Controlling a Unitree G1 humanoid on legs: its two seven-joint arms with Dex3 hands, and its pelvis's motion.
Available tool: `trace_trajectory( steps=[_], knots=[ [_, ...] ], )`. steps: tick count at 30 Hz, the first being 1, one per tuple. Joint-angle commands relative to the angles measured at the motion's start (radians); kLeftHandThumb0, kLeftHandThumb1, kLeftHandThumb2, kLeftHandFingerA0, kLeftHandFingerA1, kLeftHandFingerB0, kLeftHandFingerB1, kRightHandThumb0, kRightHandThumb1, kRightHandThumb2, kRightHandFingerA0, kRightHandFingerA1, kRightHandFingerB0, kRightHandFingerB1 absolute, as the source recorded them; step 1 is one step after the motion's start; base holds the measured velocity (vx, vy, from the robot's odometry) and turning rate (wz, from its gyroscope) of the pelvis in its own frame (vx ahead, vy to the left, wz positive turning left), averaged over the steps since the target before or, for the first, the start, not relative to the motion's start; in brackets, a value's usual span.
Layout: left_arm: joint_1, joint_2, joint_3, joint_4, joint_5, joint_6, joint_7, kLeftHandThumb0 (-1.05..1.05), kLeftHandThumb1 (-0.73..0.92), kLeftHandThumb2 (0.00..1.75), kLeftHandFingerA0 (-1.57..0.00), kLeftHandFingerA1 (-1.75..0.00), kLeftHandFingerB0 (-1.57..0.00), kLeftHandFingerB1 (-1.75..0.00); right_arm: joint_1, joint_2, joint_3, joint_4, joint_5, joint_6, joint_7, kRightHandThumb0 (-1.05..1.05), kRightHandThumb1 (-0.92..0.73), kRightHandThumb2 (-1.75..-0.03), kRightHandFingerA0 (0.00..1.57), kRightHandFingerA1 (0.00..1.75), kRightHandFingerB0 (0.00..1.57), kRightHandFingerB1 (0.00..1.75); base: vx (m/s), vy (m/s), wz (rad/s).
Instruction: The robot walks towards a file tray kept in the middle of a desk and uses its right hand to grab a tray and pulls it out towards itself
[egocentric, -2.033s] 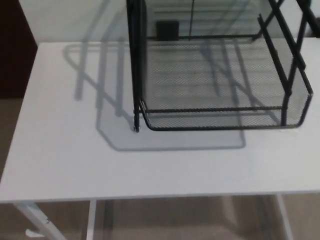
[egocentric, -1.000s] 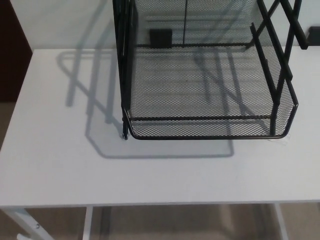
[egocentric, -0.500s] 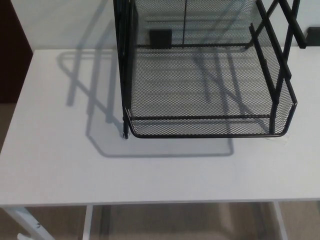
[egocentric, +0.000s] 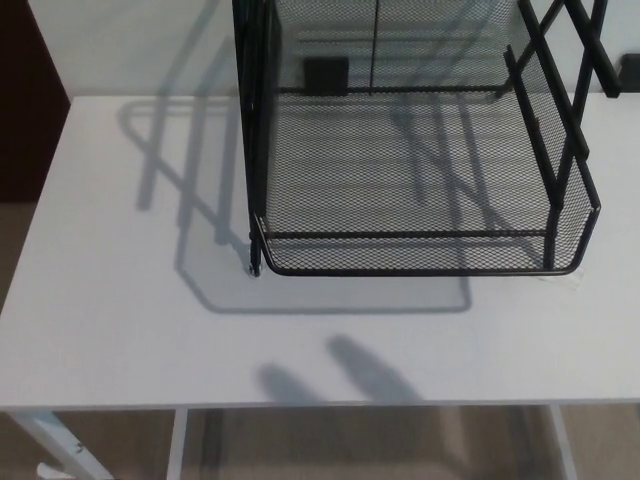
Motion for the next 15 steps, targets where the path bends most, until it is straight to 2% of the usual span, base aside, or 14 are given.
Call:
trace_trajectory(
  steps=[1, 3, 4, 5, 6, 7, 9, 10, 11, 12, 13, 15],
  knots=[
    [0.001, 0.058, -0.015, -0.001, 0.051, -0.006, -0.004, -0.7, 0.69, 0.62, -0.58, -0.39, -0.49, -0.35, -0.57, -0.017, 0.393, -0.043, -0.848, 0.356, 0.309, -0.8, -0.48, -0.86, 0.0, 0.33, 0.03, 0.45, 0.0, 0.0, 0.0],
    [-0.001, 0.058, -0.015, -0.001, 0.054, -0.01, 0.0, -0.7, 0.68, 0.62, -0.59, -0.39, -0.48, -0.35, -0.617, 0.004, 0.428, 0.006, -0.905, 0.346, 0.32, -0.78, -0.45, -0.87, 0.0, 0.38, 0.03, 0.43, 0.0, 0.0, 0.0],
    [-0.001, 0.056, -0.013, -0.005, 0.048, -0.005, -0.003, -0.76, 0.59, 0.68, -0.58, -0.43, -0.47, -0.38, -0.664, 0.036, 0.483, 0.07, -0.964, 0.347, 0.339, -0.75, -0.42, -0.85, 0.0, 0.39, 0.0, 0.43, 0.0, 0.0, 0.0],
    [-0.001, 0.056, -0.012, -0.01, 0.045, -0.002, -0.005, -0.7, 0.68, 0.61, -0.59, -0.39, -0.49, -0.35, -0.69, 0.056, 0.514, 0.103, -1.003, 0.349, 0.354, -0.8, -0.5, -0.87, 0.0, 0.33, 0.01, 0.41, 0.0, 0.0, 0.0],
    [-0.001, 0.056, -0.012, -0.011, 0.046, -0.001, -0.005, -0.7, 0.68, 0.61, -0.59, -0.39, -0.49, -0.35, -0.694, 0.058, 0.519, 0.106, -1.009, 0.352, 0.356, -0.8, -0.5, -0.87, 0.0, 0.33, 0.01, 0.41, 0.0, 0.0, 0.0],
    [0.0, 0.059, -0.015, -0.014, 0.055, -0.008, 0.0, -0.76, 0.59, 0.69, -0.58, -0.43, -0.47, -0.39, -0.714, 0.102, 0.568, 0.154, -1.077, 0.352, 0.371, -0.81, -0.45, -0.59, 0.0, 0.48, 0.06, 0.47, 0.0, 0.0, 0.0],
    [0.002, 0.064, -0.019, -0.018, 0.067, -0.013, 0.006, -0.78, 0.6, 0.69, -0.58, -0.43, -0.47, -0.38, -0.722, 0.146, 0.613, 0.195, -1.162, 0.349, 0.382, -0.84, -0.43, -0.59, 0.0, 0.43, 0.1, 0.4, 0.0, 0.0, 0.0],
    [-0.001, 0.067, -0.022, -0.016, 0.077, -0.016, 0.012, -0.78, 0.59, 0.69, -0.58, -0.43, -0.48, -0.39, -0.723, 0.192, 0.655, 0.241, -1.26, 0.336, 0.377, -0.59, -0.33, -0.81, 0.0, 0.4, 0.11, 0.48, 0.0, 0.0, 0.0],
    [-0.005, 0.068, -0.022, -0.015, 0.075, -0.015, 0.01, -0.72, 0.67, 0.6, -0.59, -0.38, -0.49, -0.34, -0.715, 0.218, 0.683, 0.273, -1.32, 0.33, 0.344, -0.62, -0.35, -0.82, 0.0, 0.35, 0.1, 0.45, 0.0, 0.0, 0.0],
    [-0.006, 0.068, -0.022, -0.015, 0.074, -0.014, 0.008, -0.72, 0.67, 0.6, -0.59, -0.38, -0.49, -0.34, -0.709, 0.238, 0.703, 0.295, -1.374, 0.327, 0.324, -0.62, -0.35, -0.82, 0.0, 0.35, 0.1, 0.45, 0.0, 0.0, 0.0],
    [-0.005, 0.07, -0.026, -0.021, 0.083, -0.013, 0.013, -0.79, 0.58, 0.7, -0.58, -0.43, -0.46, -0.39, -0.694, 0.273, 0.744, 0.337, -1.459, 0.335, 0.263, -0.82, -0.33, -0.69, 0.0, 0.33, 0.11, 0.47, 0.0, 0.0, 0.0],
    [-0.001, 0.07, -0.028, -0.027, 0.085, -0.009, 0.013, -0.79, 0.58, 0.7, -0.57, -0.43, -0.46, -0.39, -0.676, 0.306, 0.788, 0.385, -1.507, 0.365, 0.184, -0.8, -0.33, -0.68, 0.0, 0.35, 0.13, 0.47, 0.0, 0.0, 0.0]
  ],
)
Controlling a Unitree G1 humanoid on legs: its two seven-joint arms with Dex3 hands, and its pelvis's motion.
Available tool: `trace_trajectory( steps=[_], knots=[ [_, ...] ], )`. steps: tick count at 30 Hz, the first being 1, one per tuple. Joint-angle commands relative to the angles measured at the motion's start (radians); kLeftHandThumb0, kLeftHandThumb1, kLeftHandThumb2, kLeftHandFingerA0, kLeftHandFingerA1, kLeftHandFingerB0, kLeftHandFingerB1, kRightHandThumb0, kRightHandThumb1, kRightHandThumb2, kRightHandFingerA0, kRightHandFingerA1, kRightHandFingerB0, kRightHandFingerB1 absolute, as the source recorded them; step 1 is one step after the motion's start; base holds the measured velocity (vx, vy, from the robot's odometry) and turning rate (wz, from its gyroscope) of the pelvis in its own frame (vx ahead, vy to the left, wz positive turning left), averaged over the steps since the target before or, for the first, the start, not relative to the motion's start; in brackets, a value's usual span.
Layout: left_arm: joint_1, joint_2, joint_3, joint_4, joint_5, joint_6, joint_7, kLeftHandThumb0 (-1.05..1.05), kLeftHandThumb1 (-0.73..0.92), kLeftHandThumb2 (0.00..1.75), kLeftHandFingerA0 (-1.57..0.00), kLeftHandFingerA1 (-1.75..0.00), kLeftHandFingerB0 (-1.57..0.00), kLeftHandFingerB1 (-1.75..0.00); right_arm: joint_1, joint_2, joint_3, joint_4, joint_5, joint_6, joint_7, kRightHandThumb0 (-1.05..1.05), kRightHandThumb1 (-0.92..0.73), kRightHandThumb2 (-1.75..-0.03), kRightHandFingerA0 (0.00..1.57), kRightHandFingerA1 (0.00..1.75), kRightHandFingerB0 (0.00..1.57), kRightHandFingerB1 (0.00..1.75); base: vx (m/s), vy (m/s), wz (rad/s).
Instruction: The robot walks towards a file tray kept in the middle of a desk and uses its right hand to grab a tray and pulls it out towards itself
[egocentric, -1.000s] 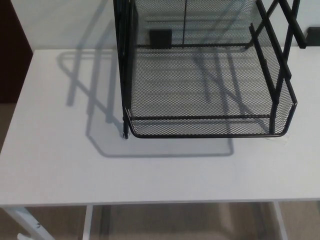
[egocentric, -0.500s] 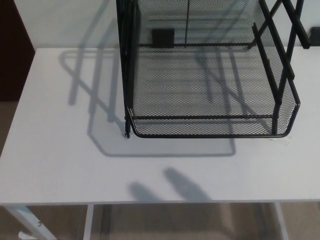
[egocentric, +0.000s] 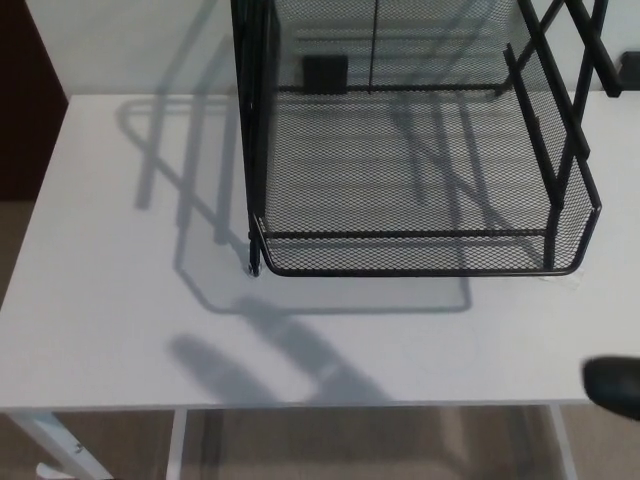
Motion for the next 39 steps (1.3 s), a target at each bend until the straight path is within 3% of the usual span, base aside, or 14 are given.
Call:
trace_trajectory(
  steps=[1, 7, 9, 17, 18, 19, 20, 25, 26, 27, 36, 37, 38, 39],
  knots=[
    [-0.001, 0.07, -0.03, -0.023, 0.088, -0.016, 0.013, -0.74, 0.67, 0.6, -0.59, -0.38, -0.49, -0.34, -0.297, 0.242, 0.564, 0.379, -1.299, 0.292, 0.101, -0.79, -0.35, -0.7, 0.0, 0.34, 0.12, 0.47, 0.0, 0.0, 0.0],
    [-0.001, 0.074, -0.034, -0.028, 0.096, -0.029, 0.015, -0.81, 0.59, 0.69, -0.57, -0.42, -0.48, -0.39, -0.328, 0.266, 0.621, 0.488, -1.349, 0.369, -0.001, -0.68, -0.39, -0.81, 0.0, 0.37, 0.09, 0.48, 0.0, 0.0, 0.0],
    [-0.006, 0.074, -0.034, -0.029, 0.094, -0.02, 0.013, -0.75, 0.66, 0.6, -0.59, -0.37, -0.51, -0.35, -0.346, 0.274, 0.625, 0.509, -1.34, 0.39, -0.012, -0.73, -0.42, -0.54, 0.0, 0.48, 0.17, 0.4, 0.0, 0.0, 0.0],
    [-0.001, 0.085, -0.038, -0.04, 0.101, -0.02, 0.009, -0.73, 0.68, 0.6, -0.55, -0.37, -0.49, -0.34, -0.335, 0.28, 0.649, 0.504, -1.354, 0.414, 0.033, -0.8, -0.38, -0.54, 0.0, 0.51, 0.17, 0.38, 0.0, 0.0, 0.0],
    [0.0, 0.089, -0.041, -0.037, 0.109, -0.027, 0.013, -0.75, 0.67, 0.6, -0.55, -0.37, -0.48, -0.34, -0.333, 0.283, 0.655, 0.507, -1.365, 0.422, 0.042, -0.61, -0.34, -0.8, 0.02, 0.41, 0.12, 0.45, 0.0, 0.0, 0.0],
    [0.001, 0.089, -0.042, -0.037, 0.11, -0.028, 0.013, -0.75, 0.67, 0.6, -0.55, -0.37, -0.48, -0.34, -0.333, 0.284, 0.658, 0.508, -1.369, 0.427, 0.043, -0.61, -0.34, -0.8, 0.02, 0.41, 0.12, 0.45, 0.0, 0.0, 0.0],
    [0.0, 0.087, -0.041, -0.035, 0.109, -0.031, 0.015, -0.75, 0.68, 0.62, -0.55, -0.37, -0.48, -0.35, -0.333, 0.283, 0.661, 0.51, -1.367, 0.431, 0.048, -0.78, -0.4, -0.54, 0.0, 0.48, 0.17, 0.36, 0.0, 0.0, 0.0],
    [0.004, 0.091, -0.05, -0.055, 0.125, -0.028, 0.022, -0.74, 0.69, 0.6, -0.57, -0.37, -0.49, -0.34, -0.34, 0.275, 0.68, 0.55, -1.376, 0.46, 0.026, -0.78, -0.41, -0.54, 0.0, 0.49, 0.15, 0.37, 0.0, 0.0, 0.0],
    [0.003, 0.089, -0.05, -0.059, 0.122, -0.022, 0.021, -0.75, 0.67, 0.6, -0.57, -0.37, -0.49, -0.34, -0.344, 0.272, 0.684, 0.56, -1.378, 0.466, 0.027, -0.59, -0.33, -0.81, 0.0, 0.4, 0.09, 0.44, 0.0, 0.0, 0.0],
    [-0.002, 0.091, -0.051, -0.054, 0.124, -0.023, 0.022, -0.75, 0.68, 0.62, -0.57, -0.38, -0.5, -0.35, -0.348, 0.27, 0.69, 0.572, -1.382, 0.474, 0.026, -0.78, -0.41, -0.54, 0.0, 0.5, 0.13, 0.37, 0.0, 0.0, 0.0],
    [-0.003, 0.101, -0.063, -0.037, 0.133, -0.044, 0.022, -0.81, 0.59, 0.71, -0.58, -0.43, -0.46, -0.39, -0.377, 0.259, 0.71, 0.635, -1.388, 0.525, 0.019, -0.76, -0.41, -0.53, 0.0, 0.49, 0.15, 0.36, 0.0, 0.0, 0.0],
    [-0.004, 0.101, -0.064, -0.035, 0.134, -0.048, 0.024, -0.82, 0.59, 0.73, -0.59, -0.44, -0.47, -0.4, -0.379, 0.255, 0.71, 0.638, -1.383, 0.525, 0.014, -0.63, -0.36, -0.79, 0.02, 0.44, 0.11, 0.45, 0.0, 0.0, 0.0],
    [-0.003, 0.103, -0.066, -0.04, 0.138, -0.043, 0.027, -0.82, 0.59, 0.73, -0.59, -0.44, -0.47, -0.4, -0.383, 0.251, 0.709, 0.639, -1.382, 0.529, 0.02, -0.75, -0.41, -0.53, 0.0, 0.49, 0.16, 0.36, 0.0, 0.0, 0.0],
    [-0.004, 0.104, -0.067, -0.04, 0.139, -0.042, 0.027, -0.81, 0.59, 0.72, -0.59, -0.44, -0.47, -0.4, -0.387, 0.247, 0.71, 0.643, -1.386, 0.533, 0.019, -0.74, -0.43, -0.54, 0.0, 0.47, 0.15, 0.36, 0.0, 0.0, 0.0]
  ],
)
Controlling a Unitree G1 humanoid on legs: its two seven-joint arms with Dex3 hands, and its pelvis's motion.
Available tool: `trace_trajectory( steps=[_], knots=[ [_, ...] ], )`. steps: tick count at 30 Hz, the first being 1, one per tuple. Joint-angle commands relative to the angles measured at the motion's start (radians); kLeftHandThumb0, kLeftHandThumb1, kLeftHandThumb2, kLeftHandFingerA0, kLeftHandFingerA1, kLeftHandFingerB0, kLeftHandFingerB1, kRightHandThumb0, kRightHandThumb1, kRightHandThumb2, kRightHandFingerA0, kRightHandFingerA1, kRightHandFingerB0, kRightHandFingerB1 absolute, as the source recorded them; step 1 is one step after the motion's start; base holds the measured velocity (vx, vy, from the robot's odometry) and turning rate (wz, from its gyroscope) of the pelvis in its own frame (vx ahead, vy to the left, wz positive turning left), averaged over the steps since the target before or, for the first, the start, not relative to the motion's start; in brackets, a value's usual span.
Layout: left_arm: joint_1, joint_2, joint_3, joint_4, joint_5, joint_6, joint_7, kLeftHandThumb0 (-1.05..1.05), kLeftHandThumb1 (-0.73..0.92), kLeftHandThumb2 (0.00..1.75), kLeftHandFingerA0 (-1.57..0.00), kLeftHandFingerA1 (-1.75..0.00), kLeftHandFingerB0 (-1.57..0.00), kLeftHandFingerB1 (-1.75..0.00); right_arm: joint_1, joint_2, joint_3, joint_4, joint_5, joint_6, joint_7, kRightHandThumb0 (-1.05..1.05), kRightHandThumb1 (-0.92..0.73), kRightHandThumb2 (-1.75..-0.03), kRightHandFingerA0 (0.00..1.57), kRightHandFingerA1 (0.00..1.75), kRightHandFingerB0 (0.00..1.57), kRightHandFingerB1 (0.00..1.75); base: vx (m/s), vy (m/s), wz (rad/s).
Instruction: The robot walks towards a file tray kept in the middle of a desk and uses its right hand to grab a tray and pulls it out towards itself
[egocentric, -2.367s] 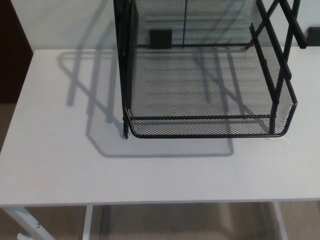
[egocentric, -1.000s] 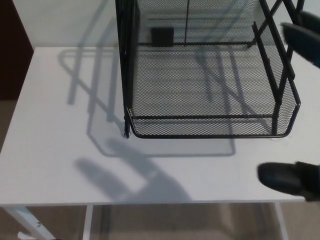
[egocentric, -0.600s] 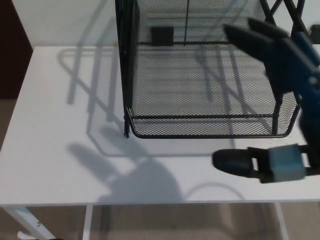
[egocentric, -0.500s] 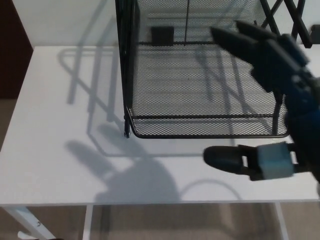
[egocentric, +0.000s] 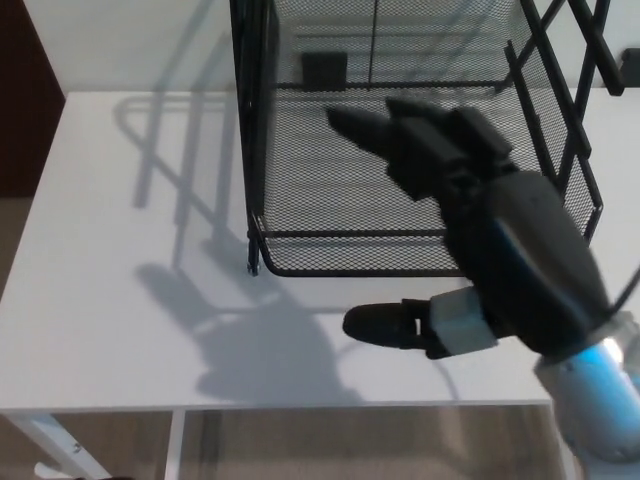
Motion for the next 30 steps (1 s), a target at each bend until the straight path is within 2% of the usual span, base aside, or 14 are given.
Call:
trace_trajectory(
  steps=[1, 6, 7, 8, 10, 11, 13, 14, 15, 16, 24, 25, 28, 30],
  knots=[
    [0.002, 0.103, -0.04, -0.031, 0.137, -0.042, 0.026, -0.82, 0.59, 0.73, -0.59, -0.44, -0.47, -0.4, -0.117, -0.012, 0.191, 0.294, -0.782, 0.298, 0.023, -0.68, -0.39, -0.82, 0.01, 0.33, 0.1, 0.43, 0.0, 0.0, 0.0],
    [0.006, 0.113, -0.046, -0.047, 0.147, -0.033, 0.021, -0.75, 0.7, 0.62, -0.62, -0.38, -0.49, -0.35, -0.135, -0.014, 0.201, 0.347, -0.832, 0.351, -0.019, -0.61, -0.35, -0.8, 0.01, 0.34, 0.12, 0.45, 0.0, 0.0, 0.0],
    [0.008, 0.112, -0.047, -0.05, 0.149, -0.036, 0.023, -0.77, 0.57, 0.93, -0.56, -0.52, -0.44, -0.49, -0.138, -0.014, 0.202, 0.354, -0.835, 0.359, -0.029, -0.75, -0.39, -0.55, 0.0, 0.45, 0.16, 0.36, 0.0, 0.0, 0.0],
    [0.008, 0.112, -0.049, -0.051, 0.152, -0.04, 0.026, -0.76, 0.7, 0.63, -0.65, -0.39, -0.5, -0.35, -0.143, -0.014, 0.204, 0.368, -0.834, 0.371, -0.044, -0.74, -0.38, -0.53, 0.0, 0.45, 0.16, 0.36, 0.0, 0.0, 0.0],
    [0.004, 0.113, -0.051, -0.052, 0.156, -0.037, 0.027, -0.77, 0.7, 0.63, -0.63, -0.39, -0.48, -0.35, -0.151, -0.017, 0.205, 0.382, -0.827, 0.38, -0.057, -0.74, -0.37, -0.53, 0.0, 0.46, 0.16, 0.36, 0.0, 0.0, 0.0],
    [0.004, 0.115, -0.053, -0.051, 0.158, -0.039, 0.026, -0.77, 0.57, 0.95, -0.57, -0.53, -0.4, -0.47, -0.155, -0.018, 0.205, 0.392, -0.826, 0.386, -0.068, -0.8, -0.3, -0.64, 0.04, 0.39, 0.12, 0.39, 0.0, 0.0, 0.0],
    [0.001, 0.117, -0.054, -0.045, 0.159, -0.043, 0.027, -0.77, 0.7, 0.63, -0.65, -0.39, -0.5, -0.36, -0.156, -0.021, 0.206, 0.399, -0.82, 0.394, -0.071, -0.81, -0.29, -0.65, 0.02, 0.37, 0.12, 0.39, 0.0, 0.0, 0.0],
    [0.003, 0.118, -0.057, -0.046, 0.163, -0.045, 0.03, -0.77, 0.71, 0.63, -0.65, -0.39, -0.5, -0.36, -0.155, -0.022, 0.205, 0.403, -0.812, 0.395, -0.081, -0.81, -0.28, -0.64, 0.03, 0.39, 0.13, 0.4, 0.0, 0.0, 0.0],
    [0.007, 0.121, -0.057, -0.051, 0.164, -0.045, 0.028, -0.79, 0.59, 0.95, -0.57, -0.53, -0.39, -0.46, -0.152, -0.018, 0.204, 0.41, -0.799, 0.402, -0.099, -0.78, -0.36, -0.53, 0.0, 0.48, 0.16, 0.36, 0.0, 0.0, 0.0],
    [0.007, 0.12, -0.056, -0.05, 0.161, -0.045, 0.027, -0.77, 0.7, 0.63, -0.65, -0.39, -0.5, -0.35, -0.151, -0.017, 0.206, 0.414, -0.8, 0.407, -0.106, -0.81, -0.29, -0.64, 0.04, 0.4, 0.13, 0.4, 0.0, 0.0, 0.0],
    [0.008, 0.125, -0.065, -0.05, 0.171, -0.045, 0.028, -0.77, 0.71, 0.63, -0.64, -0.39, -0.48, -0.35, -0.142, -0.021, 0.229, 0.4, -0.839, 0.417, -0.096, -0.75, -0.42, -0.54, 0.0, 0.49, 0.14, 0.38, 0.0, 0.0, 0.0],
    [0.009, 0.125, -0.066, -0.05, 0.173, -0.048, 0.03, -0.77, 0.57, 0.93, -0.57, -0.53, -0.43, -0.48, -0.139, -0.016, 0.231, 0.394, -0.832, 0.416, -0.099, -0.75, -0.34, -0.7, 0.02, 0.41, 0.11, 0.43, 0.0, 0.0, 0.0],
    [0.012, 0.13, -0.072, -0.056, 0.185, -0.044, 0.035, -0.78, 0.57, 0.94, -0.57, -0.52, -0.42, -0.48, -0.132, -0.003, 0.236, 0.383, -0.83, 0.422, -0.101, -0.72, -0.43, -0.54, 0.0, 0.48, 0.15, 0.38, 0.0, 0.0, 0.0],
    [0.013, 0.131, -0.074, -0.06, 0.185, -0.044, 0.034, -0.78, 0.57, 0.94, -0.58, -0.53, -0.42, -0.47, -0.132, -0.001, 0.24, 0.379, -0.839, 0.427, -0.095, -0.58, -0.33, -0.8, 0.0, 0.38, 0.09, 0.46, 0.0, 0.0, 0.0]
  ],
)
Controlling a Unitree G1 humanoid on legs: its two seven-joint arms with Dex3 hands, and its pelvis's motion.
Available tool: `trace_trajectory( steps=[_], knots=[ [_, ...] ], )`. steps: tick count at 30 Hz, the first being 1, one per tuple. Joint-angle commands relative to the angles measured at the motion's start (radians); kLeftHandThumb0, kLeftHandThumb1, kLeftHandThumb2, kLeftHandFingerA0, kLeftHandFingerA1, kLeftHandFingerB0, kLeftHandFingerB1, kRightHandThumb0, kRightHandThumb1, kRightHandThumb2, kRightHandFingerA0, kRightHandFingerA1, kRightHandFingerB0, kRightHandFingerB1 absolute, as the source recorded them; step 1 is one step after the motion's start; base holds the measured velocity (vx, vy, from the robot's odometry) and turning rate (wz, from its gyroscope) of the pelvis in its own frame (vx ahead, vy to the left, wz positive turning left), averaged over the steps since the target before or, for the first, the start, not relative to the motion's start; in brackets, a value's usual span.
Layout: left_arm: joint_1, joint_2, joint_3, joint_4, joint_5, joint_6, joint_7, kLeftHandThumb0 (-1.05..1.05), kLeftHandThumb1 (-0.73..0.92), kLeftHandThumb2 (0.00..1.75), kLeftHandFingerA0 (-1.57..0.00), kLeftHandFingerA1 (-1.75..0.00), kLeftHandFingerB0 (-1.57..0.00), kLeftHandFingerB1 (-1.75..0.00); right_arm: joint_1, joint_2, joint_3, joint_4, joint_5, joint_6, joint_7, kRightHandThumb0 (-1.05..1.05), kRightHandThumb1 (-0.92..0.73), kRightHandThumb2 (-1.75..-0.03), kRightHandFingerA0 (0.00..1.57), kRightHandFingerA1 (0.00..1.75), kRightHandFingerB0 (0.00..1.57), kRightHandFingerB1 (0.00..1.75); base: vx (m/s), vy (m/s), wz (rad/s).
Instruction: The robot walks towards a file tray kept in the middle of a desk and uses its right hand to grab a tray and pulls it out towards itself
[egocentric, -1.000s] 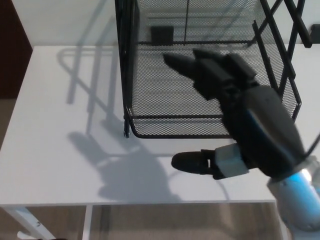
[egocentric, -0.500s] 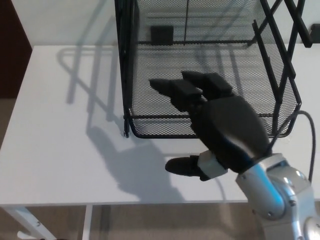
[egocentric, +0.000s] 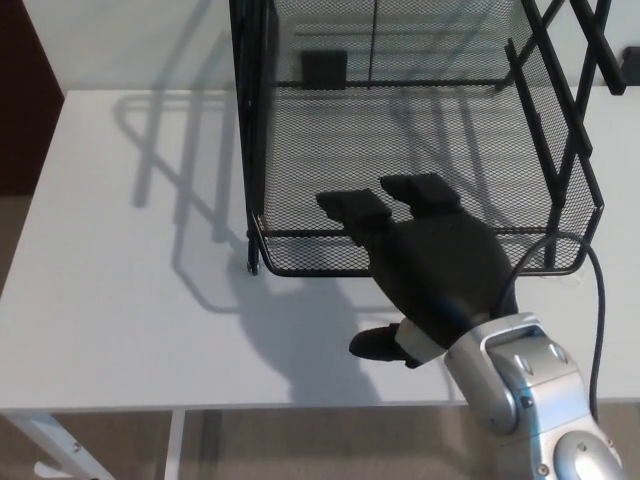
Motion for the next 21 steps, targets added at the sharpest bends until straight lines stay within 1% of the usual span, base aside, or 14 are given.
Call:
trace_trajectory(
  steps=[1, 2, 3, 4, 5, 6, 7, 8, 12, 14, 15, 17, 20, 21],
  knots=[
    [0.013, 0.095, -0.029, -0.033, 0.122, -0.04, 0.031, -0.78, 0.57, 0.94, -0.58, -0.53, -0.42, -0.47, -0.042, 0.001, 0.045, 0.058, -0.362, 0.191, -0.078, -0.58, -0.33, -0.8, 0.0, 0.38, 0.09, 0.46, 0.0, 0.0, 0.0],
    [0.013, 0.099, -0.03, -0.034, 0.126, -0.045, 0.032, -0.78, 0.58, 0.94, -0.57, -0.53, -0.42, -0.48, -0.043, 0.002, 0.047, 0.057, -0.362, 0.19, -0.084, -0.77, -0.33, -0.66, 0.01, 0.4, 0.12, 0.43, 0.0, 0.0, 0.0],
    [0.014, 0.1, -0.031, -0.04, 0.125, -0.041, 0.031, -0.78, 0.58, 0.94, -0.57, -0.53, -0.42, -0.48, -0.043, 0.0, 0.05, 0.044, -0.371, 0.187, -0.075, -0.63, -0.34, -0.8, 0.0, 0.4, 0.07, 0.46, 0.0, 0.0, 0.0],
    [0.01, 0.105, -0.034, -0.039, 0.132, -0.038, 0.033, -0.78, 0.58, 0.94, -0.57, -0.52, -0.41, -0.47, -0.042, 0.004, 0.052, 0.029, -0.368, 0.181, -0.076, -0.76, -0.4, -0.57, 0.0, 0.48, 0.13, 0.41, 0.0, 0.0, 0.0],
    [0.007, 0.103, -0.034, -0.033, 0.129, -0.042, 0.033, -0.78, 0.58, 0.94, -0.57, -0.52, -0.42, -0.48, -0.041, 0.004, 0.054, 0.024, -0.367, 0.179, -0.088, -0.55, -0.3, -0.79, 0.0, 0.41, 0.09, 0.48, 0.0, 0.0, 0.0],
    [0.005, 0.102, -0.035, -0.029, 0.131, -0.047, 0.037, -0.78, 0.58, 0.94, -0.58, -0.53, -0.42, -0.48, -0.041, 0.003, 0.059, 0.022, -0.369, 0.175, -0.124, -0.78, -0.3, -0.64, 0.02, 0.46, 0.15, 0.43, 0.0, 0.0, 0.0],
    [0.007, 0.104, -0.038, -0.032, 0.138, -0.046, 0.042, -0.78, 0.58, 0.94, -0.58, -0.53, -0.42, -0.48, -0.038, 0.007, 0.063, 0.015, -0.368, 0.173, -0.132, -0.79, -0.29, -0.63, 0.03, 0.38, 0.12, 0.43, 0.0, 0.0, 0.0],
    [0.009, 0.105, -0.04, -0.035, 0.14, -0.044, 0.043, -0.77, 0.58, 0.94, -0.58, -0.53, -0.42, -0.48, -0.038, 0.011, 0.067, 0.009, -0.369, 0.174, -0.133, -0.75, -0.29, -0.65, 0.0, 0.31, 0.11, 0.43, 0.0, 0.0, 0.0],
    [0.016, 0.112, -0.047, -0.037, 0.141, -0.048, 0.047, -0.77, 0.58, 0.94, -0.56, -0.53, -0.42, -0.48, -0.042, 0.021, 0.074, 0.004, -0.365, 0.174, -0.16, -0.73, -0.28, -0.66, 0.0, 0.25, 0.05, 0.43, 0.0, 0.0, 0.0],
    [0.017, 0.113, -0.049, -0.035, 0.139, -0.051, 0.051, -0.78, 0.58, 0.94, -0.57, -0.53, -0.43, -0.48, -0.045, 0.025, 0.071, 0.013, -0.358, 0.179, -0.167, -0.72, -0.27, -0.65, 0.0, 0.3, 0.06, 0.44, 0.0, 0.0, 0.0],
    [0.019, 0.12, -0.054, -0.048, 0.148, -0.039, 0.049, -0.78, 0.58, 0.95, -0.56, -0.53, -0.41, -0.48, -0.047, 0.026, 0.066, 0.026, -0.354, 0.184, -0.172, -0.71, -0.25, -0.62, 0.01, 0.3, 0.11, 0.44, 0.0, 0.0, 0.0],
    [0.019, 0.122, -0.057, -0.06, 0.147, -0.029, 0.05, -0.77, 0.59, 0.96, -0.55, -0.53, -0.39, -0.47, -0.05, 0.028, 0.062, 0.044, -0.354, 0.194, -0.173, -0.71, -0.25, -0.62, 0.0, 0.33, 0.11, 0.45, 0.0, 0.0, 0.0],
    [0.016, 0.124, -0.059, -0.07, 0.147, -0.018, 0.054, -0.77, 0.58, 0.95, -0.56, -0.53, -0.4, -0.47, -0.057, 0.028, 0.058, 0.062, -0.354, 0.2, -0.17, -0.73, -0.26, -0.62, 0.01, 0.33, 0.13, 0.45, 0.0, 0.0, 0.0],
    [0.016, 0.123, -0.058, -0.065, 0.145, -0.027, 0.056, -0.77, 0.58, 0.94, -0.57, -0.53, -0.43, -0.48, -0.057, 0.021, 0.059, 0.081, -0.366, 0.206, -0.166, -0.77, -0.29, -0.64, 0.01, 0.43, 0.13, 0.45, 0.0, 0.0, 0.0]
  ],
)
